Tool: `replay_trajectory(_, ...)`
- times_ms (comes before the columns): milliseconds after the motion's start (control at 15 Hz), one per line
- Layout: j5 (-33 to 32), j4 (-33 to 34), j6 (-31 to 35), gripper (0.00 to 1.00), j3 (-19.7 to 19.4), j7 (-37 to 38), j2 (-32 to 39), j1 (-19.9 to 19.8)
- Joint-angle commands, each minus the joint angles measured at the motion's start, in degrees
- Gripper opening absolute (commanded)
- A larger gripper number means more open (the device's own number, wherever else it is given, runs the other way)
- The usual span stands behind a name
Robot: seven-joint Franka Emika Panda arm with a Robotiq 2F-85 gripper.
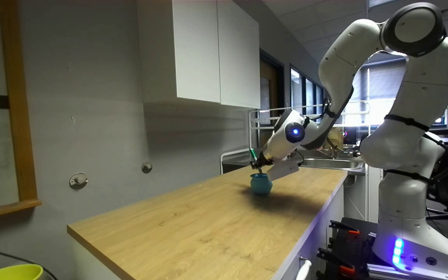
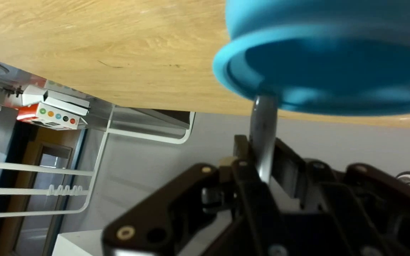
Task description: Pick up the marker and place it in the cup
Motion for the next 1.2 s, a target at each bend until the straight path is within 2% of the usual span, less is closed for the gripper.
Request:
replay_trajectory(0,-0.86,0.33,-4.65,0.05,-9.95,-0.99,7.24,11.46)
replay_trajectory(67,-0.06,0.28,-4.36,0.05,-11.78,-1.28,7.35,13.44)
replay_trajectory(267,0.50,0.34,-5.82,0.05,-24.47,-1.60,8.15,27.41)
replay_trajectory(333,0.88,0.28,-5.92,0.42,-27.02,-1.81,7.67,30.29)
replay_trajectory(467,1.57,0.43,-5.94,0.51,-31.30,-2.61,6.95,35.03)
replay_trajectory(667,2.28,0.77,-6.12,0.73,-35.14,-4.04,5.82,39.13)
replay_trajectory(867,2.68,1.30,-5.92,0.95,-37.45,-5.36,4.69,41.10)
replay_trajectory(933,2.83,1.42,-5.84,1.00,-38.04,-5.77,4.33,41.51)
replay_trajectory(1133,2.73,1.75,-5.60,1.00,-39.51,-6.18,3.55,42.19)
